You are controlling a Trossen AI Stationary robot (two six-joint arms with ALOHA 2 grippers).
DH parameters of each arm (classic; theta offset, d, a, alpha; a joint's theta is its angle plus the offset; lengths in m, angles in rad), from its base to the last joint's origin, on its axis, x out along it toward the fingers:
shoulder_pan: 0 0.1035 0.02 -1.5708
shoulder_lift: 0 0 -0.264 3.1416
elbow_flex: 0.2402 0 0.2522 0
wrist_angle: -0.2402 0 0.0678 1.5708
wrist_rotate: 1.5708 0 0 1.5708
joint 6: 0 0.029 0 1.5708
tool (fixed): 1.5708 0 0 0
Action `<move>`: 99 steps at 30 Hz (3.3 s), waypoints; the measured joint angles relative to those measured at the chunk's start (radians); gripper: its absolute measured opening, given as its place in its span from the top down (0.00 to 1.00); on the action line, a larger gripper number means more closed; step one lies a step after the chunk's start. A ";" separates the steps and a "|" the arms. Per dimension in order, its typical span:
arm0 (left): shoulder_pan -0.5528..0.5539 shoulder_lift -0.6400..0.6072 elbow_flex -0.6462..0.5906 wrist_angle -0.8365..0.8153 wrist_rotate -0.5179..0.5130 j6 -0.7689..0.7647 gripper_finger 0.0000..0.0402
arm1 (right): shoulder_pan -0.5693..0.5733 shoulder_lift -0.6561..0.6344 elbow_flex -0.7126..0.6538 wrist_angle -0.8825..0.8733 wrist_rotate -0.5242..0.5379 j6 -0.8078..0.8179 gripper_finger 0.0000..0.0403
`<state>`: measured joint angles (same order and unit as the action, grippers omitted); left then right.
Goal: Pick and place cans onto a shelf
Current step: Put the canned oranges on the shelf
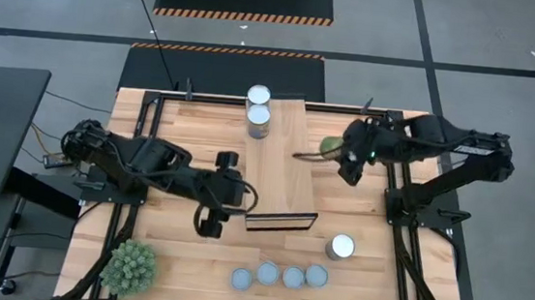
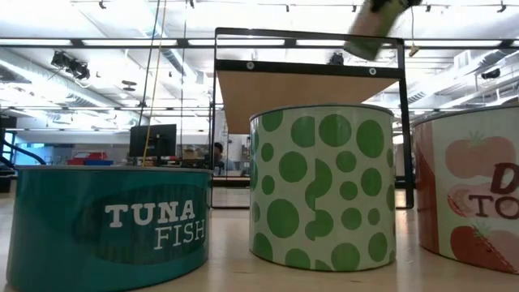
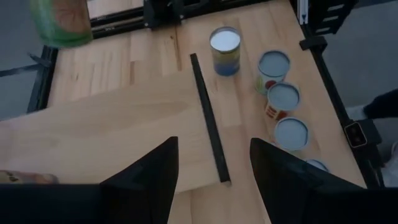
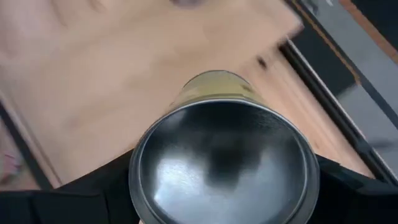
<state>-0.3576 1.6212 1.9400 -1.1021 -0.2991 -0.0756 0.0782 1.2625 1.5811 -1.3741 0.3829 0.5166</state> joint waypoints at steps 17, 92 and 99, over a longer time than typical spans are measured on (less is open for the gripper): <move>0.228 -0.034 0.000 -0.016 0.015 0.077 0.49 | -0.190 0.336 0.336 0.050 -0.281 -0.511 0.20; 0.282 -0.190 0.000 -0.233 -0.046 -0.032 0.49 | -0.114 0.380 0.415 -0.058 -0.222 -0.669 0.10; 0.282 -0.190 0.000 -0.233 -0.046 -0.009 0.49 | -0.151 0.312 0.293 -0.057 -0.201 -0.633 0.12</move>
<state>-0.0757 1.4315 1.9396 -1.3347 -0.3447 -0.0851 -0.0726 1.5740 1.8736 -1.4311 0.1816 -0.1169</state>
